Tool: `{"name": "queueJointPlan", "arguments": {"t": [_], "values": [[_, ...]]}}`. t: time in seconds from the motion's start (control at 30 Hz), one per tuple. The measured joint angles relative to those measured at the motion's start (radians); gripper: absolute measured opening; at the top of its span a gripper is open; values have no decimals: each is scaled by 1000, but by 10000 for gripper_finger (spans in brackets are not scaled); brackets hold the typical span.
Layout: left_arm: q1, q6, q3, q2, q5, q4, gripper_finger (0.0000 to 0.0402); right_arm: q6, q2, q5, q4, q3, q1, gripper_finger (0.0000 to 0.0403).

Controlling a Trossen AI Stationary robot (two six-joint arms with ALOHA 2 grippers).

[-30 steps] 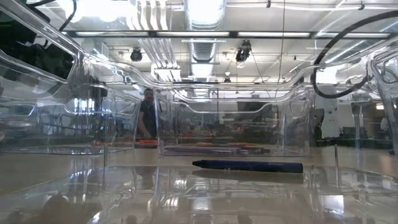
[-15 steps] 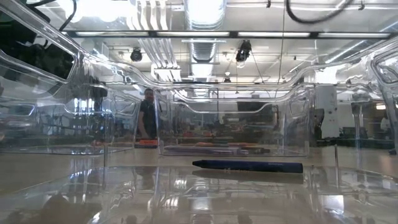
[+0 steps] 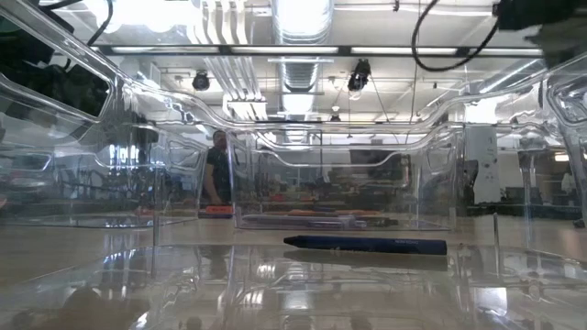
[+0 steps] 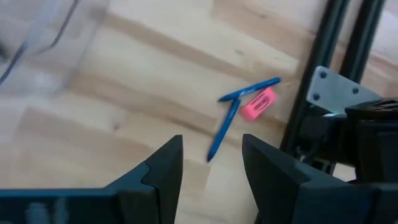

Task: Sort crayons/erasers/pens/pencils in bins
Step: Put the blue crayon into the bottom left transparent bin

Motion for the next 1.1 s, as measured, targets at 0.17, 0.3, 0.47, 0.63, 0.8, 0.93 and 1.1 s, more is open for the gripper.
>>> {"name": "queueJointPlan", "arguments": {"t": [0.17,0.3,0.47,0.63,0.8,0.93,1.1], "values": [[0,0,0,-1,0,0,0,-9,-30,-23,21,-73,-95,157],[0,0,0,0,0,0,0,-55,-43,-77,50,-124,-156,160],[0,0,0,-2,0,1,0,-88,-72,-155,158,-200,-225,166],[0,0,0,-2,0,0,0,-77,-86,-238,260,-283,-283,167],[0,0,0,-1,0,0,0,-94,-84,-299,293,-346,-321,164],[0,0,0,0,0,0,0,-114,-83,-322,310,-378,-341,164],[0,0,0,0,0,0,0,-151,-81,-345,405,-413,-354,157]]}}
